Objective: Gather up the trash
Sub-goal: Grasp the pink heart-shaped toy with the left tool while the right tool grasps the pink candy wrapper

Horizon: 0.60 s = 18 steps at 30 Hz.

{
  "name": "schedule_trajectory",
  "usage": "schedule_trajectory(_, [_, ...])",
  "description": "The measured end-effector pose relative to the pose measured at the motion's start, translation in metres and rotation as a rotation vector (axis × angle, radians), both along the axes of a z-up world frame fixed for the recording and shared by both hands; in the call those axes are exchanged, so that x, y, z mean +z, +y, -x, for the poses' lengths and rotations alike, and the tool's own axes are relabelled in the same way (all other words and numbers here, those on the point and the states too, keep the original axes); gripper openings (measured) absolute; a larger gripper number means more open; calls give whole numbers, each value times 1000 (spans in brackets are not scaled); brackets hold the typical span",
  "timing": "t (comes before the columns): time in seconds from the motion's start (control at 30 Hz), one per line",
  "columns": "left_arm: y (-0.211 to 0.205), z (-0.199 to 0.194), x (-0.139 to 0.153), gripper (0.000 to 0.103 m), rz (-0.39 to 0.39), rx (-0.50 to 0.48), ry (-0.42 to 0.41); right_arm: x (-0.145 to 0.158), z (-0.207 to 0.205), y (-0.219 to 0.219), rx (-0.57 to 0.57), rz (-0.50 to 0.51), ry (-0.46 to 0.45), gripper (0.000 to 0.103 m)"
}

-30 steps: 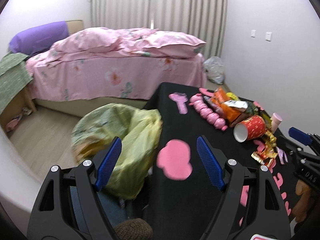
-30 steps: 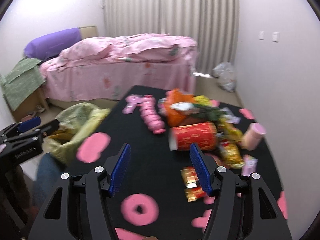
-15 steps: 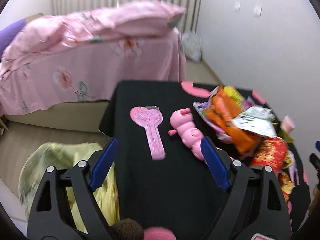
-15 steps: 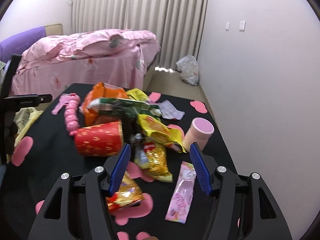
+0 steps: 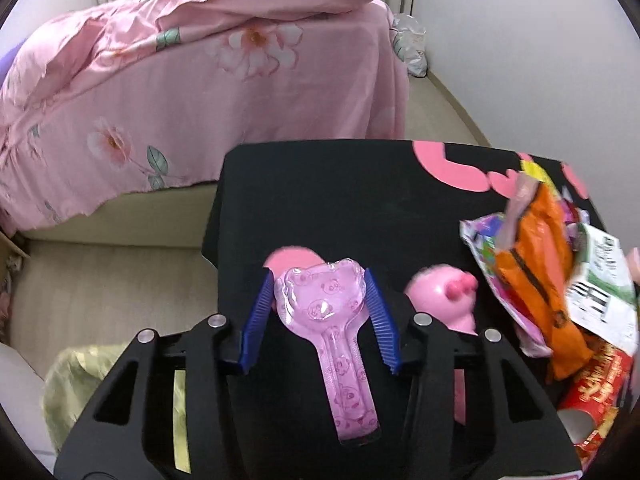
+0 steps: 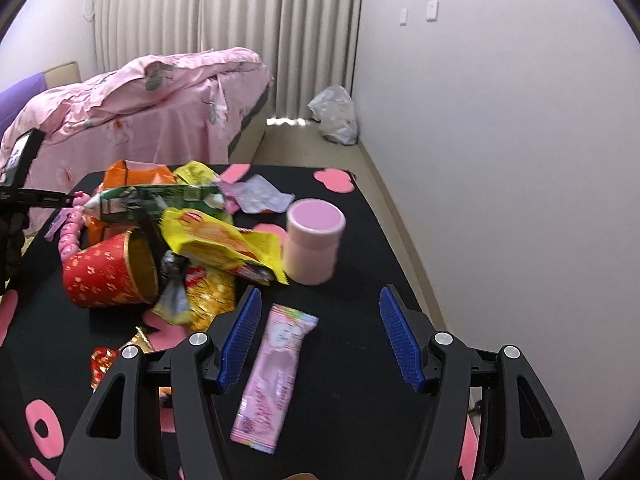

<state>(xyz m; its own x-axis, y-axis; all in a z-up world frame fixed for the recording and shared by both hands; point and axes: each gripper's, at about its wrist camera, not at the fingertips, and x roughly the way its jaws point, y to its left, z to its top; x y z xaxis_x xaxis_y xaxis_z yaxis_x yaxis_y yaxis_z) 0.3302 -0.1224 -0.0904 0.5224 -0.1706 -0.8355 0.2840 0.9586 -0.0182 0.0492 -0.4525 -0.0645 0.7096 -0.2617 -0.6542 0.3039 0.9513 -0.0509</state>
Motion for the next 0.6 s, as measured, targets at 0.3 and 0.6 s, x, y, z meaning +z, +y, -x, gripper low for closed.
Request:
schedule_trajectory(0.3, [11, 80, 8, 44, 106, -43, -8, -34, -1, -18, 28, -227, 85, 58])
schedule_trajectory(0.6, [7, 180, 37, 44, 221, -82, -57, -49, -6, 0, 66, -274, 139, 57])
